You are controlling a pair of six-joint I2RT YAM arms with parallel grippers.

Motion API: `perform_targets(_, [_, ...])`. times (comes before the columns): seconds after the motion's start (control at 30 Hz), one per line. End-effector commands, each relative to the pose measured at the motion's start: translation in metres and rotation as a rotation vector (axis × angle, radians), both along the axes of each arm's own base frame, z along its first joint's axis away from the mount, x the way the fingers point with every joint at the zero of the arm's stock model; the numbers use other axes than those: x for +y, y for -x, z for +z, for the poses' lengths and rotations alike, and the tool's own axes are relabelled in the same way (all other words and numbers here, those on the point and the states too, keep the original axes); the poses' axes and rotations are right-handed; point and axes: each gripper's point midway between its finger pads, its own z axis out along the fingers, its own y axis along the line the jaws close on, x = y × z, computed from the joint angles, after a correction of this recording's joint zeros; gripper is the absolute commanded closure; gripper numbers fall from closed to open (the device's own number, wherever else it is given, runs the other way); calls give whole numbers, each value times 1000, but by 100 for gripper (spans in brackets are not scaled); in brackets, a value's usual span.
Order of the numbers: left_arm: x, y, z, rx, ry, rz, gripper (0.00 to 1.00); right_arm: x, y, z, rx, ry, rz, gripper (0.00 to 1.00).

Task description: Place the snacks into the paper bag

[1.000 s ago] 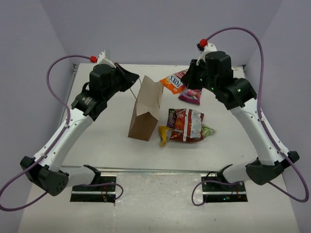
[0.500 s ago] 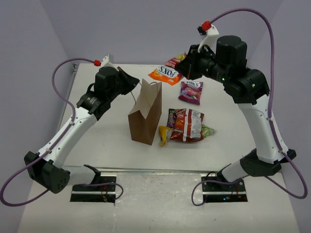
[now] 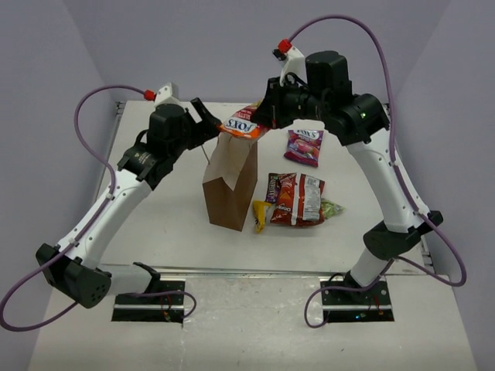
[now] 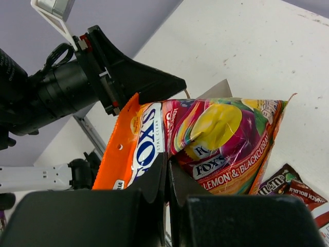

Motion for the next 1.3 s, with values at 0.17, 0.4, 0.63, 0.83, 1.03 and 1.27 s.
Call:
perform_targets(0.17, [34, 2, 50, -128, -121, 92, 0, 15, 29, 51, -108, -84, 112, 100])
perform_targets(0.4, [31, 0, 44, -125, -140, 75, 0, 27, 39, 36, -112, -16, 136, 100])
perform_targets(0.63, [26, -5, 37, -122, -152, 55, 6, 26, 56, 32, -159, 55, 160, 100])
perform_targets(0.83, [25, -9, 31, -111, -162, 59, 22, 38, 56, 9, -150, 138, 164, 100])
perform_targets(1.03, [20, -12, 23, -98, -166, 39, 49, 54, 62, 17, -231, 130, 196, 100])
perform_targets(1.27, [17, -14, 22, -99, -165, 26, 59, 67, 76, 34, -307, 76, 271, 100])
